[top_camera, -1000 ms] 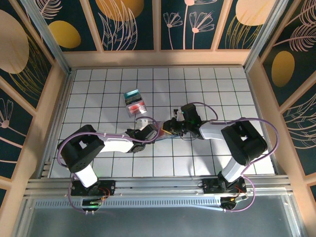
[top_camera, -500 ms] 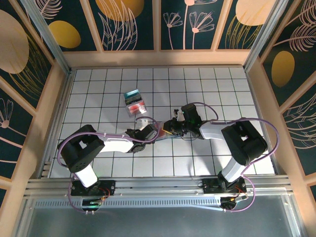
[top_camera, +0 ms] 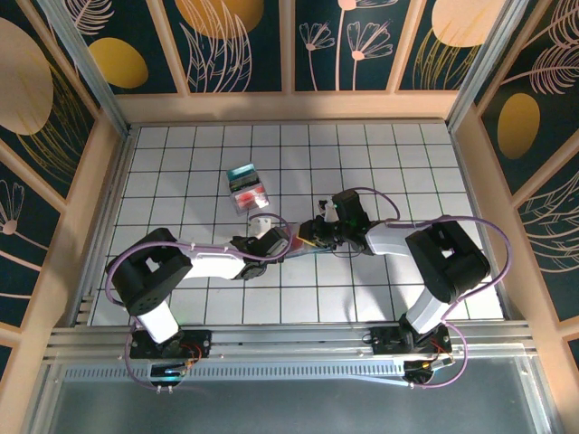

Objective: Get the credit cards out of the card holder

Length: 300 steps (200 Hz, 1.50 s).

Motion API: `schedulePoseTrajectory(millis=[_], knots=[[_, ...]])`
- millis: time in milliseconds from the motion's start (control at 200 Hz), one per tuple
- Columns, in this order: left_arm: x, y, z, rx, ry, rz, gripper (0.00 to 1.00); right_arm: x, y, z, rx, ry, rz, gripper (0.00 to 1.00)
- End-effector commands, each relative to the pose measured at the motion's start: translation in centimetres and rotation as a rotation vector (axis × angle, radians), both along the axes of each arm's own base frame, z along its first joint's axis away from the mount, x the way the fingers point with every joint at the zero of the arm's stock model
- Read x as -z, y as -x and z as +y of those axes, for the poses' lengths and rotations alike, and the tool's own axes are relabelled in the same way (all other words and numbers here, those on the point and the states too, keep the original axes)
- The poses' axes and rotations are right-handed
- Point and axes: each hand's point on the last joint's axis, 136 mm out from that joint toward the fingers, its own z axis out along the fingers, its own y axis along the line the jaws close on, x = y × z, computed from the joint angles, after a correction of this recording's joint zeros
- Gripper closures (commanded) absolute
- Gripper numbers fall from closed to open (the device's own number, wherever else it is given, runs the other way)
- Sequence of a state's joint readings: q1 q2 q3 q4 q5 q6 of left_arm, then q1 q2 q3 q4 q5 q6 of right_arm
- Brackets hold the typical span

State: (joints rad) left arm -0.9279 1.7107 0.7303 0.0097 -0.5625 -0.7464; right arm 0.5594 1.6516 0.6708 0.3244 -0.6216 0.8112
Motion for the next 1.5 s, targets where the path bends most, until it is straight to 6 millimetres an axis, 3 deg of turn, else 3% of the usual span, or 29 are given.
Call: schedulePoseTrajectory(millis=[0,540,1191,1496], knots=[[2.7,1.8,1.6,0.02,-0.105,0.104,0.01,-0.6,-0.5,-1.0,0.019,-0.021,-0.011,0.76],[2.7,1.8,1.7,0.018,-0.12,0.108,0.01,-0.2,-0.6,-2.1,0.042,-0.017,0.0,0.78],[2.2,1.9,2.0,0.005,-0.112,0.098,0.01,0.4,-0.9,-3.5,0.08,0.057,-0.017,1.0],[1.1,1.6,1.7,-0.006,-0.08,0.078,0.01,0.1,-1.3,-4.1,0.089,0.108,-0.047,1.0]])
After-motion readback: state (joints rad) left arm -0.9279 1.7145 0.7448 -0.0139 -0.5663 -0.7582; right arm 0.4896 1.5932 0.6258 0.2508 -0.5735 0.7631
